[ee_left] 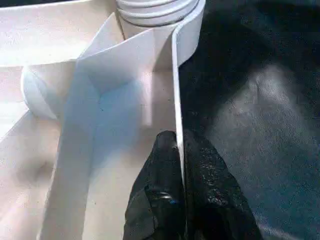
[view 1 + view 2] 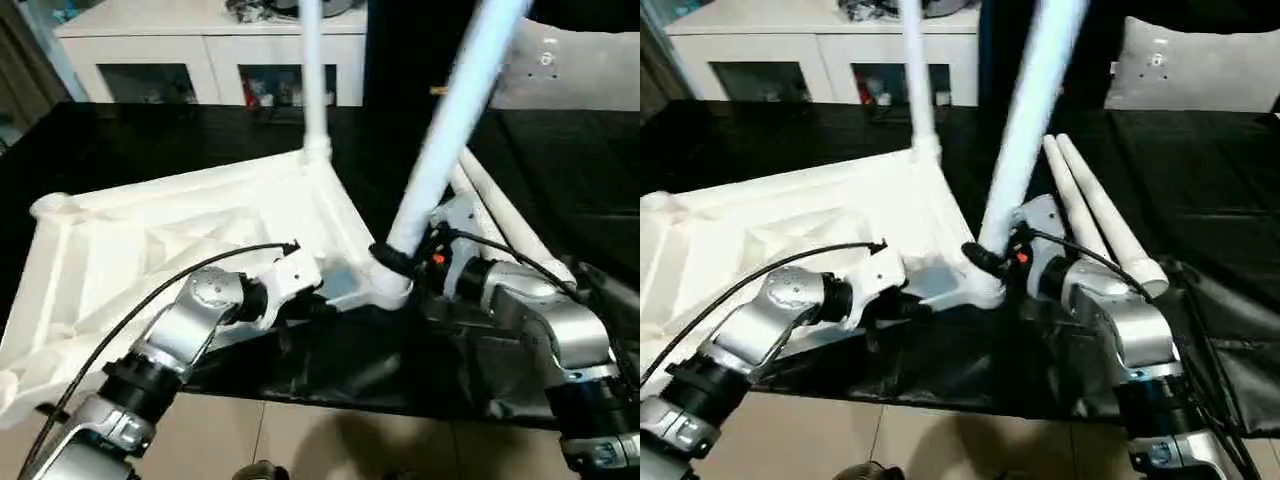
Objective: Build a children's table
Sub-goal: Insert table leg to table base
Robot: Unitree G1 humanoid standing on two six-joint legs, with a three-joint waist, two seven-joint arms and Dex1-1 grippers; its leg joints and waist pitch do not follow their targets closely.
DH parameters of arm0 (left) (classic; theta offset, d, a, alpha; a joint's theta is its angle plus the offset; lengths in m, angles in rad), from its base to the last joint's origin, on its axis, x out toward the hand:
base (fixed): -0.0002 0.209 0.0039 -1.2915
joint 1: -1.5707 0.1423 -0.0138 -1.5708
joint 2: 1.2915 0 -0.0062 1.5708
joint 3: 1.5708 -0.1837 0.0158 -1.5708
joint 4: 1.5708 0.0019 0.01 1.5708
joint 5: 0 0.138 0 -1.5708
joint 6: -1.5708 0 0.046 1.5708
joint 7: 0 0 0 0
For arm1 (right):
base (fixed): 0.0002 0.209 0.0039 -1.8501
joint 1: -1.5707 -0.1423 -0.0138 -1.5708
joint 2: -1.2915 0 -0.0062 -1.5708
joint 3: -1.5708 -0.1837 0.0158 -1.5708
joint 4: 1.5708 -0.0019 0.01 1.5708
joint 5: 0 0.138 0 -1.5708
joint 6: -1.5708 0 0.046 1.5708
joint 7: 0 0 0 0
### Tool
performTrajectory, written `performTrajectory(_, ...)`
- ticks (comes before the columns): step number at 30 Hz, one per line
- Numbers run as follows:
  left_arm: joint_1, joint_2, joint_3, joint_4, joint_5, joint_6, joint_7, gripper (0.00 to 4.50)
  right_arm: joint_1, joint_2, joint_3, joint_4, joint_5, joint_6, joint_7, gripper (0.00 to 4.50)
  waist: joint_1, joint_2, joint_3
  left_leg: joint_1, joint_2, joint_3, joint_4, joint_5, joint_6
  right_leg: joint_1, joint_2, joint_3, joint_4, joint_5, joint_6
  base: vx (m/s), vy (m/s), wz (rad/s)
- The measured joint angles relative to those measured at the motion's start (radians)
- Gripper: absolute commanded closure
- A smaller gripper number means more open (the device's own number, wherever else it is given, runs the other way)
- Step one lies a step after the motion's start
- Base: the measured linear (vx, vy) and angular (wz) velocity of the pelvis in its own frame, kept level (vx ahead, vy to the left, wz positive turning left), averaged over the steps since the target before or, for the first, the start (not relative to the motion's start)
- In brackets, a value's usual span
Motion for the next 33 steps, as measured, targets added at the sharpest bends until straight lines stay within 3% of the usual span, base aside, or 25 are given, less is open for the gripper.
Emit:
performTrajectory(7, -0.009, 0.018, -0.007, 0.057, 0.016, -0.092, -0.029, 4.50, -0.030, -0.027, 0.040, 0.041, -0.028, 0.001, 0.040, 2.60, -0.001, -0.003, 0.000, 0.011, 0.000, 0.000, -0.001, 0.000, 0.000, 0.008, 0.000, 0.001, 0.000, -0.003, 0.005, 0.000, 0.000, 0.00)
performTrajectory(15, -0.034, 0.025, -0.011, 0.123, 0.016, -0.157, -0.080, 4.50, -0.040, -0.032, 0.044, 0.078, -0.023, -0.001, 0.098, 2.60, -0.001, -0.013, -0.006, 0.012, 0.000, 0.000, -0.002, 0.000, 0.000, 0.010, 0.000, 0.001, 0.000, -0.003, 0.006, 0.000, 0.000, 0.00)
performTrajectory(19, -0.043, 0.023, -0.010, 0.144, 0.016, -0.170, -0.090, 4.50, -0.041, -0.018, 0.018, 0.110, 0.009, 0.001, 0.101, 2.60, -0.001, -0.015, -0.006, 0.012, 0.000, 0.000, -0.002, 0.000, 0.000, 0.010, 0.000, 0.001, 0.000, -0.003, 0.005, 0.000, 0.000, 0.00)
performTrajectory(25, -0.059, 0.002, -0.008, 0.171, 0.016, -0.173, -0.099, 4.50, 0.008, 0.007, -0.047, 0.121, 0.058, -0.018, 0.098, 2.60, 0.006, -0.014, -0.007, 0.012, 0.000, 0.001, -0.002, 0.000, 0.000, 0.011, 0.000, 0.001, -0.001, -0.003, 0.006, 0.000, 0.000, 0.00)
performTrajectory(28, -0.065, -0.007, -0.008, 0.188, 0.016, -0.173, -0.105, 4.50, 0.088, 0.014, -0.071, 0.083, 0.067, -0.081, 0.093, 2.60, 0.014, -0.007, -0.011, 0.013, -0.001, 0.001, -0.002, 0.000, 0.000, 0.013, -0.001, 0.001, -0.002, -0.005, 0.007, 0.000, 0.000, 0.00)
performTrajectory(33, -0.065, -0.008, -0.008, 0.197, 0.014, -0.178, -0.121, 4.50, 0.132, -0.003, -0.040, 0.034, 0.036, -0.139, 0.090, 2.60, 0.017, -0.001, -0.014, 0.013, -0.001, 0.001, -0.004, 0.000, 0.000, 0.013, -0.001, 0.001, -0.004, -0.005, 0.007, 0.000, 0.000, 0.00)
